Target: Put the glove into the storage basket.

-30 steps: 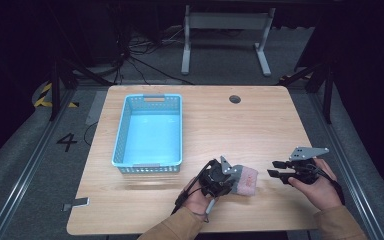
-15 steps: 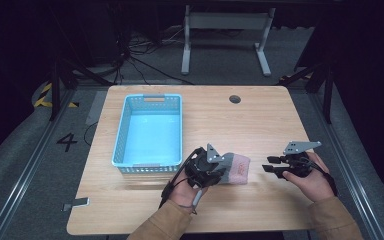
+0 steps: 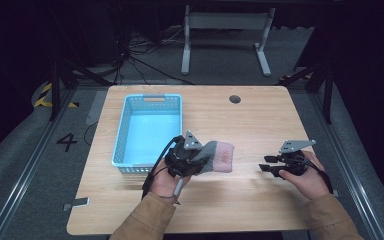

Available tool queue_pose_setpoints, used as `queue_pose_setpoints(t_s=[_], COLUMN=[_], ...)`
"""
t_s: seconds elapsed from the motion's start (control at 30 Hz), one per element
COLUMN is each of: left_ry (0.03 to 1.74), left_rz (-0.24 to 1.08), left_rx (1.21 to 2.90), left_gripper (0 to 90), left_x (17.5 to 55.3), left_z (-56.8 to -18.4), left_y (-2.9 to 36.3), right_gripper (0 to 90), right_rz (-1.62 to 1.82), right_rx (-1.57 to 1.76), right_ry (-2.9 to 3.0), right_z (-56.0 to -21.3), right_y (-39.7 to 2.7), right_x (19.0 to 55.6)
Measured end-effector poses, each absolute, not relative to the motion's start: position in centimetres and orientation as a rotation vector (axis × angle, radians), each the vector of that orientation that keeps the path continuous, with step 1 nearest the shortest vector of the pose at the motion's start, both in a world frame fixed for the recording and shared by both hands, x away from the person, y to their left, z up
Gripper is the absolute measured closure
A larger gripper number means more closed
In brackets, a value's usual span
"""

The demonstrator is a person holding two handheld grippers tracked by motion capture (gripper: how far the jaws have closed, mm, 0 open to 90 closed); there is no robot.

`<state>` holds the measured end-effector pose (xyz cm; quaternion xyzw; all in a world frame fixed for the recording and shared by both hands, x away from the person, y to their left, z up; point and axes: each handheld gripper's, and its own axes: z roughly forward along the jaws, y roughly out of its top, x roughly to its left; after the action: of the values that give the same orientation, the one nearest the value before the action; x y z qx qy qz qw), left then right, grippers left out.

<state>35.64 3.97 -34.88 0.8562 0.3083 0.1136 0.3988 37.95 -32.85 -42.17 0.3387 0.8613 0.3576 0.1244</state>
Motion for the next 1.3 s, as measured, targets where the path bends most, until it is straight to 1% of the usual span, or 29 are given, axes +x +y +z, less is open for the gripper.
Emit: queue_pose_setpoints(t_s=[0.2,0.7,1.1,1.3], left_ry=[0.807,0.847,0.928,0.935], left_rz=[0.301,0.375,0.374,0.41], left_rx=[2.125,2.084,2.049,2.075], left_gripper=[68.4,68.0,68.0,67.9], left_x=[36.7,38.9,41.5,42.3], left_z=[-34.3,-33.2,-33.9,-34.2], left_y=[5.9,10.8,14.3,15.2], right_gripper=[57.1,56.3,55.5,55.4], right_rz=[1.046,1.042,1.028,1.029], right_rx=[0.998,1.025,1.042,1.03], right_ry=[2.504,2.496,2.476,2.479], right_z=[-42.3,-42.7,-42.8,-43.0], right_y=[-33.0,-33.8,-34.6,-34.4], right_x=[37.7,36.7,35.9,35.9])
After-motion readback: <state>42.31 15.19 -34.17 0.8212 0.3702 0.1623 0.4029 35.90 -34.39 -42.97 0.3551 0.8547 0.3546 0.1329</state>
